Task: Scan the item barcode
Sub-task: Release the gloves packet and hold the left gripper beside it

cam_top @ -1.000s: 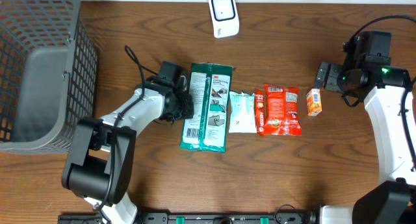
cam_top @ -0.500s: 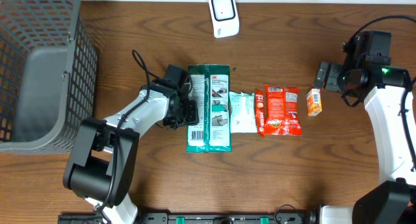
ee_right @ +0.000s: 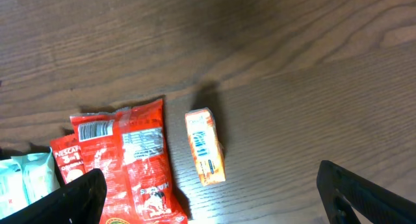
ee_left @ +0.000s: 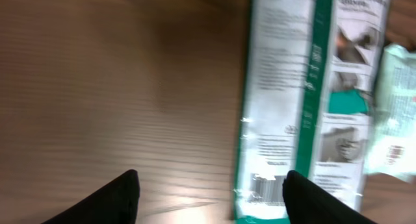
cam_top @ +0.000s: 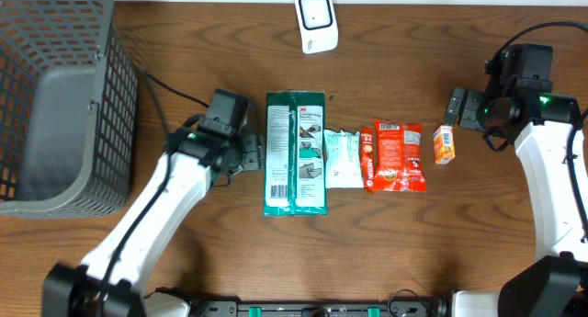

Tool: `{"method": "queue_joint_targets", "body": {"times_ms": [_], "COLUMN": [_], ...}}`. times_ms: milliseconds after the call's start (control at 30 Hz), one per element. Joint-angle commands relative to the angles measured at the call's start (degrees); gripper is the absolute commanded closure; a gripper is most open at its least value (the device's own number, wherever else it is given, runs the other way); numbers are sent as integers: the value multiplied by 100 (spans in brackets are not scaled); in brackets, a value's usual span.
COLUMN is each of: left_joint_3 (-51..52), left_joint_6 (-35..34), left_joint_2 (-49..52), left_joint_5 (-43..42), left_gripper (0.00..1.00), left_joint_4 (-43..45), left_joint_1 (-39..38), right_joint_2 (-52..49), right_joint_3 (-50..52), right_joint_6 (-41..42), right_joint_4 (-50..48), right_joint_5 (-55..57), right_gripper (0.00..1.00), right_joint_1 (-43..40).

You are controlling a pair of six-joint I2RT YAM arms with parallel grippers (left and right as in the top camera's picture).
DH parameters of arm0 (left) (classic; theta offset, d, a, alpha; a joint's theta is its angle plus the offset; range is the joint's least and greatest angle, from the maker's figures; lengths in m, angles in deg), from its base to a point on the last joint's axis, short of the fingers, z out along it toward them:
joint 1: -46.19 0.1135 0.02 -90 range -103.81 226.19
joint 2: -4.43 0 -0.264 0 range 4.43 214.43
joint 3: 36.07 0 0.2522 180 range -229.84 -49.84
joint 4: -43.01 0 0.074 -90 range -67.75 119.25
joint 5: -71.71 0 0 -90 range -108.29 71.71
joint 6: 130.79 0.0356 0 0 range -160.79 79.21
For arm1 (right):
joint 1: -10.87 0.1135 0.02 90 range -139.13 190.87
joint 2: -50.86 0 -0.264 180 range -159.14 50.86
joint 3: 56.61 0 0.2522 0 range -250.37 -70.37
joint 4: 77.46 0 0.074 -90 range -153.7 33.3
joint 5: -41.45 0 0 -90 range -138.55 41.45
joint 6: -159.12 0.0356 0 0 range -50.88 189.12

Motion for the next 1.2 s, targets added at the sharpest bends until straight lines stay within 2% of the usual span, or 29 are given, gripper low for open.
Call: {"method": "queue_joint_targets", "body": {"times_ms": [0, 100, 133, 733, 1067, 1167], "left_joint_3": [26, 28, 28, 28, 28, 28], "left_joint_6": [-44, -42, -39, -39, -39, -39], "left_joint_2": [-140, -101, -72, -68, -68, -68], "left_joint_5": [1152, 1196, 1198, 1196, 1196, 1196], "left_gripper": [27, 23, 15, 14, 14, 14], "left_joint_4": [-195, -234, -229, -85, -85, -83], "left_joint_1": [118, 181, 181, 181, 181, 181], "right_joint_2": [17, 17, 17, 17, 17, 17], "right_joint_3": [-68, -68, -68, -68, -68, -68], "right_joint_6": [83, 83, 83, 90, 197, 197], "right_joint_4": [7, 7, 7, 7, 4, 11], "right_joint_5": [-9, -7, -9, -9, -439, -881], "right_gripper": [1, 1, 1, 1, 1, 1], "right_joint_1": [-37, -37, -37, -37, -37, -37]}}
